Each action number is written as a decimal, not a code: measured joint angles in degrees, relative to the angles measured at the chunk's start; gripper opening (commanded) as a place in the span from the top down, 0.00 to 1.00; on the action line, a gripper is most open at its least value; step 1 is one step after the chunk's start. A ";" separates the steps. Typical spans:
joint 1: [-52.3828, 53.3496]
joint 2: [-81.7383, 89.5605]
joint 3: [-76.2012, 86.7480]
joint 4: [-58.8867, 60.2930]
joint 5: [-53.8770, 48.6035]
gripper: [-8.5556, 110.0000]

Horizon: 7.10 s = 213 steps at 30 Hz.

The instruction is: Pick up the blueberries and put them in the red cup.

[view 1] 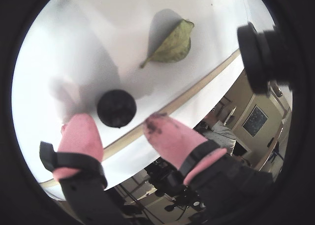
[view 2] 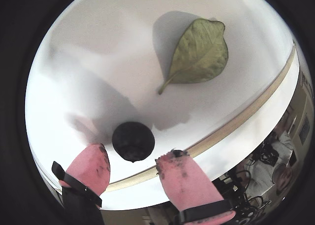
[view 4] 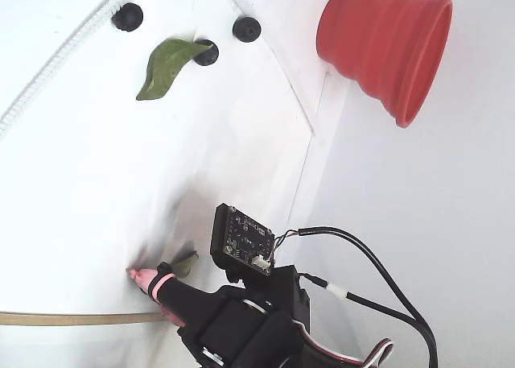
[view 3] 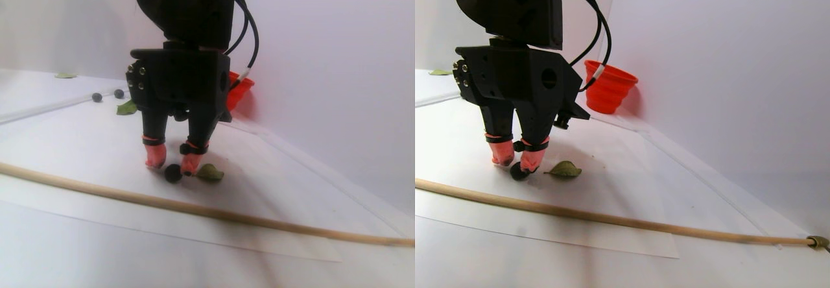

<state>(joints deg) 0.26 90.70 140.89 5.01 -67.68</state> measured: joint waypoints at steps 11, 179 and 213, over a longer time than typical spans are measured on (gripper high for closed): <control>0.00 -1.23 -0.70 0.00 -0.26 0.77; 2.99 14.24 -26.54 1.14 -42.71 0.82; 8.35 2.90 -42.10 -1.85 -44.30 0.82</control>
<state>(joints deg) 8.61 93.60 98.79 3.16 -111.97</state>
